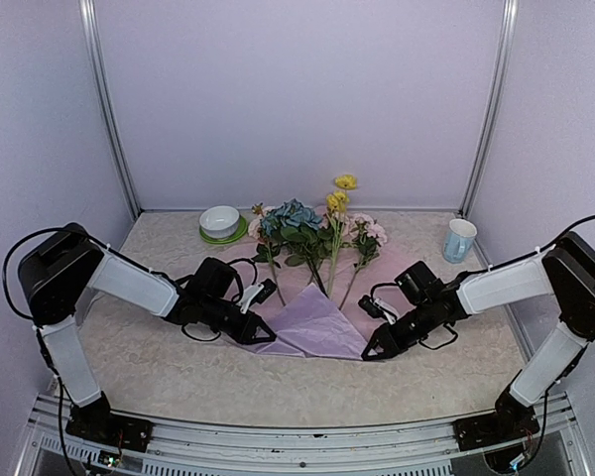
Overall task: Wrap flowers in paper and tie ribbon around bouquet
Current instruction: Fold the bottom corner of the flattened wrapping paper at the center of the board.
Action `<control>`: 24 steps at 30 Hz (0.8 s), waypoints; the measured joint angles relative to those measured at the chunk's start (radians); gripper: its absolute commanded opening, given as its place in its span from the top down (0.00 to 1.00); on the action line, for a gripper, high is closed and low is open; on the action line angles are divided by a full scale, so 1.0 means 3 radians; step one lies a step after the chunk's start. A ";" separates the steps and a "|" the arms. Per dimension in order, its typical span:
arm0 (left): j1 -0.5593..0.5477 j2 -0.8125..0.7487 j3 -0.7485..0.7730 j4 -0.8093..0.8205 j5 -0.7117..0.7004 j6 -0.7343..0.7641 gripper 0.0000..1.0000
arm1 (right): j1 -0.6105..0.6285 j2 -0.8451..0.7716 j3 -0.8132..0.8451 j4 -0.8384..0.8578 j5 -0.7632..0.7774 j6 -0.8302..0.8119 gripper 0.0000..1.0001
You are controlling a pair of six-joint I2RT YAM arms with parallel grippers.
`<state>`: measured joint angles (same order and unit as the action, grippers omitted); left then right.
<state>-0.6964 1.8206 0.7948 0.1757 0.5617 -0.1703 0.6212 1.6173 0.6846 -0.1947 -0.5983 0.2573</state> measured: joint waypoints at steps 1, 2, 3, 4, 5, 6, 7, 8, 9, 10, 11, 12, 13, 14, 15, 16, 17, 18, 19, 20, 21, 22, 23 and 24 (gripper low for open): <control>0.0010 0.0005 0.0013 -0.0053 0.0000 0.0015 1.00 | -0.0009 -0.0009 0.0036 -0.0015 0.0053 0.0001 0.69; 0.0022 0.0022 0.0050 -0.0141 0.0009 0.0037 1.00 | -0.0009 -0.0013 0.0074 -0.0036 0.0131 0.0004 0.69; 0.0034 0.0052 0.0095 -0.0212 0.0024 0.0051 1.00 | -0.0009 -0.0013 0.0102 -0.0058 0.0193 -0.0004 0.69; 0.0043 0.0098 0.0146 -0.0278 0.0039 0.0057 1.00 | -0.0010 -0.0014 0.0131 -0.0090 0.0273 -0.0005 0.69; 0.0056 0.0137 0.0191 -0.0313 0.0086 0.0057 1.00 | -0.0011 -0.0023 0.0153 -0.0126 0.0337 -0.0004 0.68; 0.0066 0.0169 0.0229 -0.0340 0.0125 0.0050 1.00 | -0.0010 -0.0048 0.0168 -0.0170 0.0427 -0.0005 0.67; 0.0076 0.0191 0.0254 -0.0355 0.0155 0.0048 1.00 | -0.0006 -0.0095 0.0178 -0.0230 0.0519 -0.0005 0.66; 0.0085 0.0200 0.0262 -0.0361 0.0181 0.0045 1.00 | 0.0017 -0.0167 0.0186 -0.0304 0.0622 -0.0006 0.64; 0.0092 0.0200 0.0262 -0.0364 0.0198 0.0043 0.99 | 0.0047 -0.0261 0.0200 -0.0381 0.0750 -0.0008 0.62; 0.0094 0.0200 0.0262 -0.0366 0.0207 0.0042 0.99 | 0.0100 -0.0371 0.0230 -0.0462 0.0905 -0.0003 0.62; 0.0095 0.0200 0.0262 -0.0367 0.0215 0.0039 0.98 | 0.0186 -0.0482 0.0286 -0.0546 0.1083 0.0009 0.61; 0.0095 0.0200 0.0262 -0.0374 0.0223 0.0039 0.98 | 0.0305 -0.0576 0.0370 -0.0619 0.1296 0.0011 0.62; 0.0095 0.0200 0.0262 -0.0381 0.0226 0.0039 0.98 | 0.0425 -0.0636 0.0454 -0.0664 0.1483 0.0014 0.63; 0.0095 0.0200 0.0264 -0.0392 0.0230 0.0038 0.98 | 0.0580 -0.0689 0.0562 -0.0692 0.1672 0.0018 0.64; 0.0095 0.0200 0.0268 -0.0401 0.0231 0.0038 0.98 | 0.0744 -0.0721 0.0662 -0.0680 0.1840 0.0017 0.66; 0.0095 0.0200 0.0271 -0.0407 0.0233 0.0038 0.98 | 0.0875 -0.0740 0.0730 -0.0632 0.1942 0.0005 0.68; 0.0095 0.0201 0.0272 -0.0412 0.0233 0.0038 0.98 | 0.0979 -0.0755 0.0750 -0.0535 0.1961 -0.0006 0.71; 0.0095 0.0201 0.0272 -0.0415 0.0234 0.0038 0.97 | 0.1061 -0.0759 0.0735 -0.0408 0.1887 -0.0019 0.74; 0.0095 0.0202 0.0276 -0.0420 0.0235 0.0036 0.97 | 0.1099 -0.0759 0.0694 -0.0285 0.1776 -0.0023 0.78; 0.0095 0.0206 0.0287 -0.0436 0.0238 0.0036 0.96 | 0.1110 -0.0750 0.0619 -0.0094 0.1621 -0.0015 0.81; 0.0095 0.0212 0.0304 -0.0460 0.0242 0.0034 0.95 | 0.1110 -0.0717 0.0543 0.0079 0.1464 -0.0009 0.84; 0.0095 0.0219 0.0320 -0.0483 0.0248 0.0034 0.94 | 0.1106 -0.0650 0.0486 0.0220 0.1349 0.0003 0.87; 0.0095 0.0225 0.0333 -0.0504 0.0253 0.0034 0.92 | 0.1097 -0.0543 0.0460 0.0320 0.1263 0.0019 0.90; 0.0095 0.0229 0.0348 -0.0530 0.0259 0.0033 0.89 | 0.1083 -0.0412 0.0455 0.0397 0.1194 0.0041 0.91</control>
<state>-0.6678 1.8893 0.8993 0.0166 0.6395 -0.1604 0.9463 1.4937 0.8211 -0.0757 -0.2401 0.2695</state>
